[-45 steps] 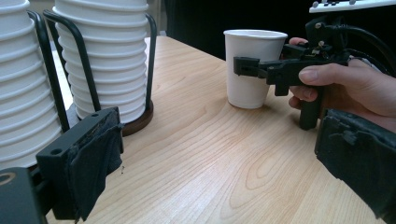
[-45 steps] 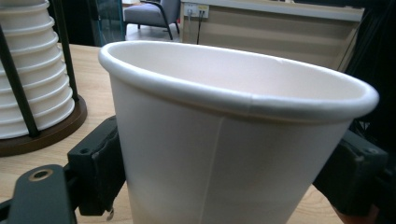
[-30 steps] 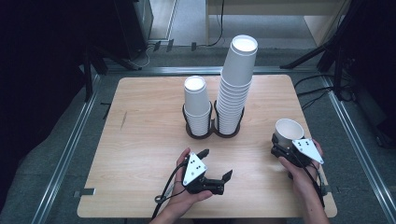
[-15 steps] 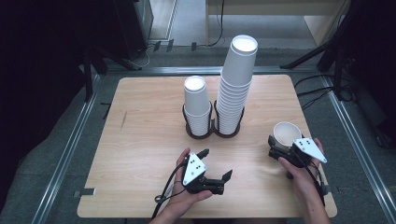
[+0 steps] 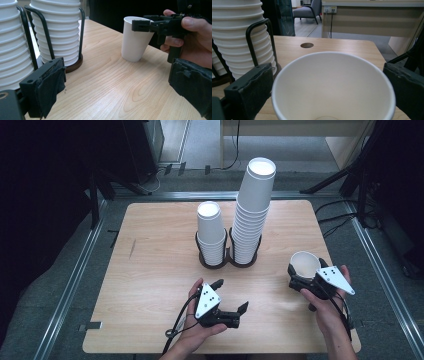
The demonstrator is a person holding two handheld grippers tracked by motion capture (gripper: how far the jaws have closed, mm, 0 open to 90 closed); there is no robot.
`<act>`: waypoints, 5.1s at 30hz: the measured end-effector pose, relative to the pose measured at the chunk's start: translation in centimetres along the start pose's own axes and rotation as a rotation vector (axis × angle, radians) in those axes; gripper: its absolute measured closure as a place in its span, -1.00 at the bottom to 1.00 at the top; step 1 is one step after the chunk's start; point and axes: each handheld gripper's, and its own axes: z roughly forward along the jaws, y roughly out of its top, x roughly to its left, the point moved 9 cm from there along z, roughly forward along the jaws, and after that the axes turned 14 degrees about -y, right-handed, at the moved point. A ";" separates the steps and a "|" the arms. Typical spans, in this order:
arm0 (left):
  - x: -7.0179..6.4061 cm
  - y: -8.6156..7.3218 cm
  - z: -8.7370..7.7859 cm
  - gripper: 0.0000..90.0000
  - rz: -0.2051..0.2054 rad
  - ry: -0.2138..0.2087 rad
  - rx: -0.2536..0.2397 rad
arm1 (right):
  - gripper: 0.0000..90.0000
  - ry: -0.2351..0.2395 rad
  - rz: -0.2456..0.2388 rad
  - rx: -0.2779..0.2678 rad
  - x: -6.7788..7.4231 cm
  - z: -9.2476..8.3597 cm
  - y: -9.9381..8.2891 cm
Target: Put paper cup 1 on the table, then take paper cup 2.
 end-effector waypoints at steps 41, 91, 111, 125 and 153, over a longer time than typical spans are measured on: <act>1.4 1.4 0.0 -0.97 -0.010 0.045 -0.023 | -1.00 0.054 0.002 -0.101 1.7 -3.5 6.8; 7.4 11.4 6.4 -1.00 0.050 0.235 -0.149 | -1.00 0.315 0.040 -0.117 11.5 -2.8 20.1; 9.1 12.6 8.7 -1.00 0.083 0.321 -0.123 | -1.00 0.439 0.011 -0.027 13.8 1.2 21.4; 9.6 12.8 9.3 -1.00 0.075 0.341 -0.114 | -1.00 0.432 -0.011 0.003 15.0 3.2 21.1; 9.8 12.7 9.3 -0.82 0.080 0.372 -0.109 | -0.72 0.337 -0.010 -0.033 15.2 3.9 21.6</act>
